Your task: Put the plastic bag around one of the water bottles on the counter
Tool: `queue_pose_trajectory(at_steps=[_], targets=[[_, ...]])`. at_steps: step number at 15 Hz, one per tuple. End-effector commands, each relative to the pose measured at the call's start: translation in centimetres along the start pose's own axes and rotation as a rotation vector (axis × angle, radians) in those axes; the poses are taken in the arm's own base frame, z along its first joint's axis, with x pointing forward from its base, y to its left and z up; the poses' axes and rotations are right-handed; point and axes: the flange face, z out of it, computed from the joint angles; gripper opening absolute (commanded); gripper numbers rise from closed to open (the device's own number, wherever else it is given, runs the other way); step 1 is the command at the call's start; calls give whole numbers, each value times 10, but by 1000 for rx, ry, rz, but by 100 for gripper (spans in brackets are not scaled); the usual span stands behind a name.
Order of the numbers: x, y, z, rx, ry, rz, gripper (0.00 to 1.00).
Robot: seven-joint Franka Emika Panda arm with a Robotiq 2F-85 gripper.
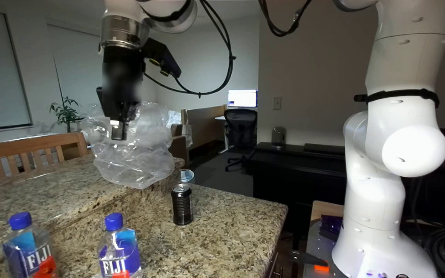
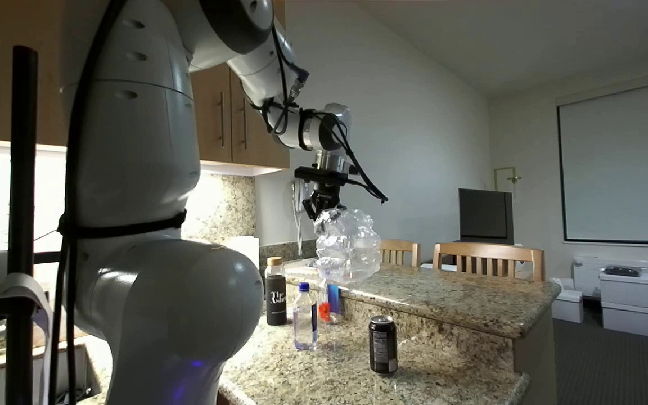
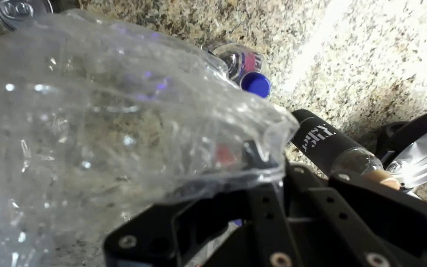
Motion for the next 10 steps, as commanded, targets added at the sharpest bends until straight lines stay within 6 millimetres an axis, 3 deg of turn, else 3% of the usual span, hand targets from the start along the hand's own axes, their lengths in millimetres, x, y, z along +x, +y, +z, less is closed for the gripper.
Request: queue_pose_trajectory(at_steps=[1, 5, 10], targets=[[1, 0, 0, 0, -1, 0, 10], [-1, 1, 3, -5, -13, -3, 9], [7, -33, 22, 36, -45, -122, 10]])
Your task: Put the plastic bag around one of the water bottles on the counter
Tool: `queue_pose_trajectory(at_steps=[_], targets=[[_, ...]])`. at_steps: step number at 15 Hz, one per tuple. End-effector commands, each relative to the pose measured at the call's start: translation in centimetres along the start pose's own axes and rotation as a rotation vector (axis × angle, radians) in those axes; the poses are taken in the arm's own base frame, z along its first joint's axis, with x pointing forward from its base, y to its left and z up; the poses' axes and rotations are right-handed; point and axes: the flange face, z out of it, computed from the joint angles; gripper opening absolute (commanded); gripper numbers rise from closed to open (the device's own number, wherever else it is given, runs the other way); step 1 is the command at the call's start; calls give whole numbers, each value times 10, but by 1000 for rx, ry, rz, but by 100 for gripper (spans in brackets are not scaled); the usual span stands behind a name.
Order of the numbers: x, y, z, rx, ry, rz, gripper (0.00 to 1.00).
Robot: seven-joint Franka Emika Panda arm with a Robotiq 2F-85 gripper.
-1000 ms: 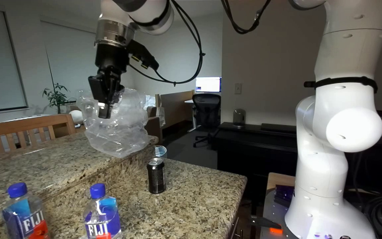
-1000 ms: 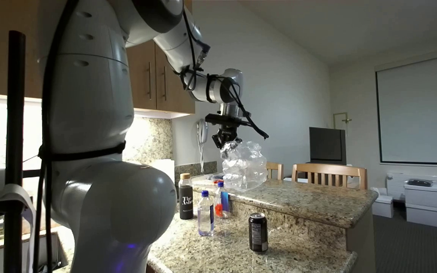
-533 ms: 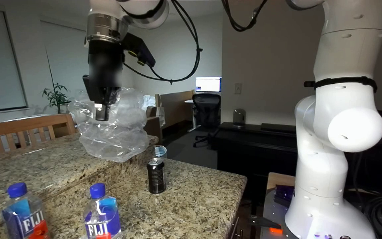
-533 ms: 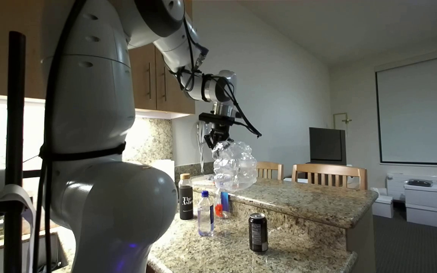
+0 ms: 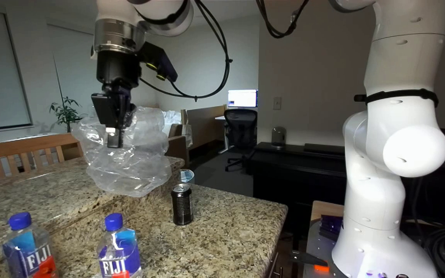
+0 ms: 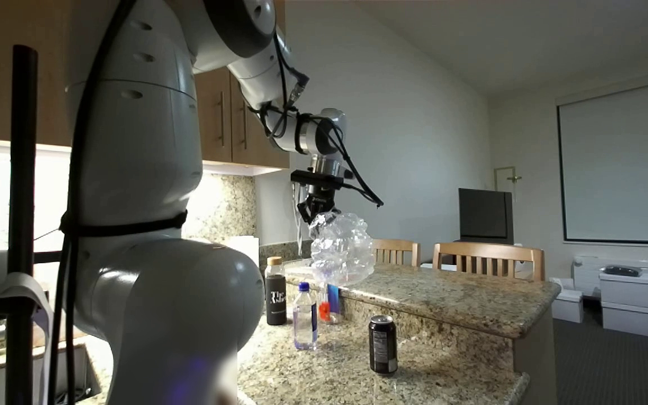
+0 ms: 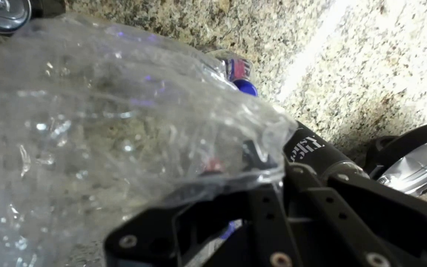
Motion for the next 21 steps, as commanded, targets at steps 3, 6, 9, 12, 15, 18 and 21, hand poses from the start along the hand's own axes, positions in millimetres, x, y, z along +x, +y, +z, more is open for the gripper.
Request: queue_pose_trajectory(at_steps=[3, 6, 9, 12, 15, 18, 21], targets=[[10, -35, 13, 37, -33, -132, 10], [17, -45, 12, 52, -33, -171, 10], [24, -58, 8, 64, -23, -218, 10], [32, -77, 10, 97, -20, -282, 10], [35, -93, 20, 125, -33, -337, 10], [32, -99, 37, 149, -64, -362, 10], [28, -98, 49, 165, -107, -370, 10]])
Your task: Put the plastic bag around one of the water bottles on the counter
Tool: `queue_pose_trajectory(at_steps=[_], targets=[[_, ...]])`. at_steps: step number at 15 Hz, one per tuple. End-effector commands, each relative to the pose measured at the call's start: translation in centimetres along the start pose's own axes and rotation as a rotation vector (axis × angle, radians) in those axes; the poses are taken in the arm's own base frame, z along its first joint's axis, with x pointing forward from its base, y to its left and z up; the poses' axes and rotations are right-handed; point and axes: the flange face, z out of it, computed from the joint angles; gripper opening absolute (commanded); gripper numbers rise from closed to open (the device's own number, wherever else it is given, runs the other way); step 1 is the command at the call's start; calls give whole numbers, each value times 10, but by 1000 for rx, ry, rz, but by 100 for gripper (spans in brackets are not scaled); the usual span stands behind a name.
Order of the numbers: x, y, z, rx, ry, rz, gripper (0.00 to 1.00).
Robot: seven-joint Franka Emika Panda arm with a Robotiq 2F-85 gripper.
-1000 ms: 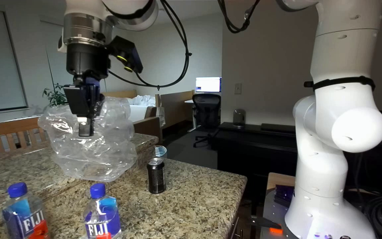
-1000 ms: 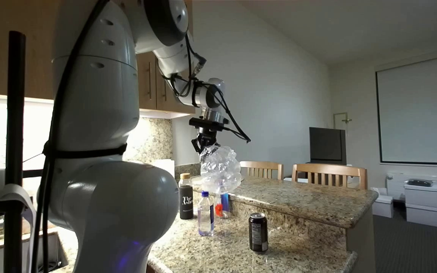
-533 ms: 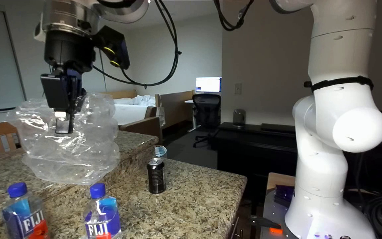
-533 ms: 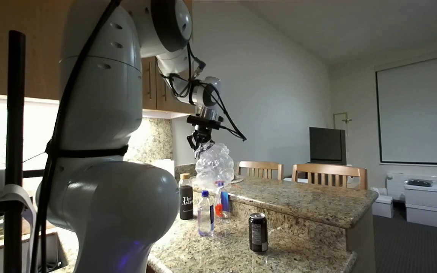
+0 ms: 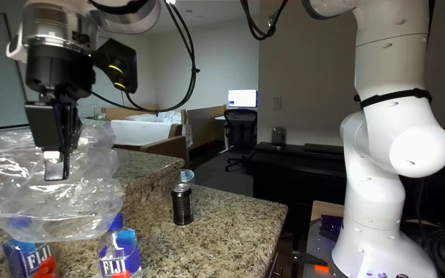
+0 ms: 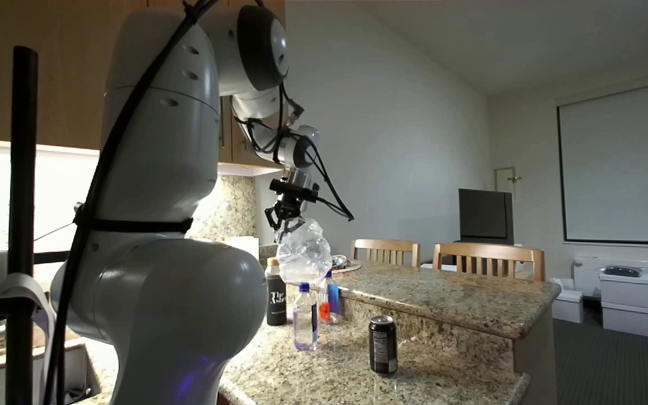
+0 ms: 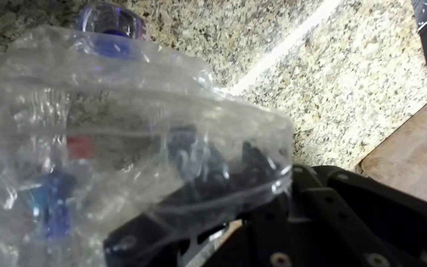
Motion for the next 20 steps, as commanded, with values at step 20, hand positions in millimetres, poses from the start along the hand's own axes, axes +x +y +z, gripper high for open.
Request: queue_pose_trajectory(at_steps=[20], targets=[[-54, -2, -4, 67, -98, 45, 9]])
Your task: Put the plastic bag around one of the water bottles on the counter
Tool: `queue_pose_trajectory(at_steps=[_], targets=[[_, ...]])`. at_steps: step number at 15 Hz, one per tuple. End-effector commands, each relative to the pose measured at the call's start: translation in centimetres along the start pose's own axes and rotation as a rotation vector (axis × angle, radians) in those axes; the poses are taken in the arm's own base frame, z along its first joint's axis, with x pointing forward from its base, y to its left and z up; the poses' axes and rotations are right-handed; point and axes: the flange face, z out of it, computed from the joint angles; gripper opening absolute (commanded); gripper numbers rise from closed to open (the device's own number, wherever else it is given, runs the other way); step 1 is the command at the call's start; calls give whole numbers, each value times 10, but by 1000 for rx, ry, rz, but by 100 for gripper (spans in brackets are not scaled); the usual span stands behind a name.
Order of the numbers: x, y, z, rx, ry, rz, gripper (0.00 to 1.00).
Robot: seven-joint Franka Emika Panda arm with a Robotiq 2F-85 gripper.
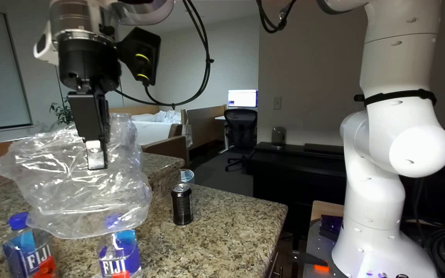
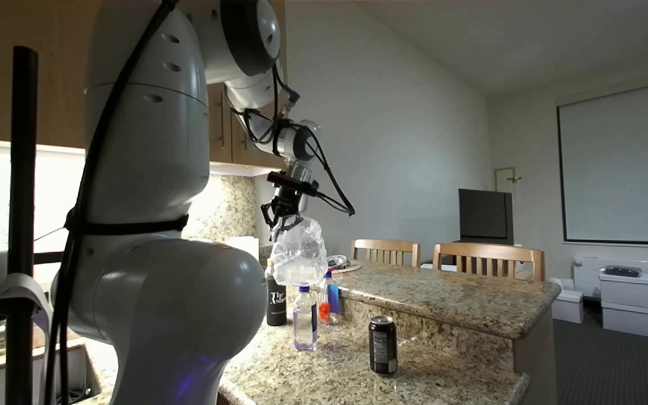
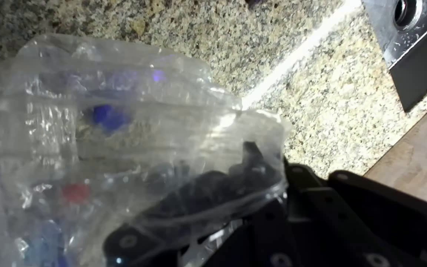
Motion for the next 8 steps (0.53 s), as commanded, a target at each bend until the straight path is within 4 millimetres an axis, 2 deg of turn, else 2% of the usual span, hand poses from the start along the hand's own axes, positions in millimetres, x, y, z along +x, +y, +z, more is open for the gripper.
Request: queue_pose_trajectory(at_steps=[1, 8], targets=[[-20, 5, 16, 51, -11, 29, 9], [-39, 16, 65, 81, -38, 66, 9]])
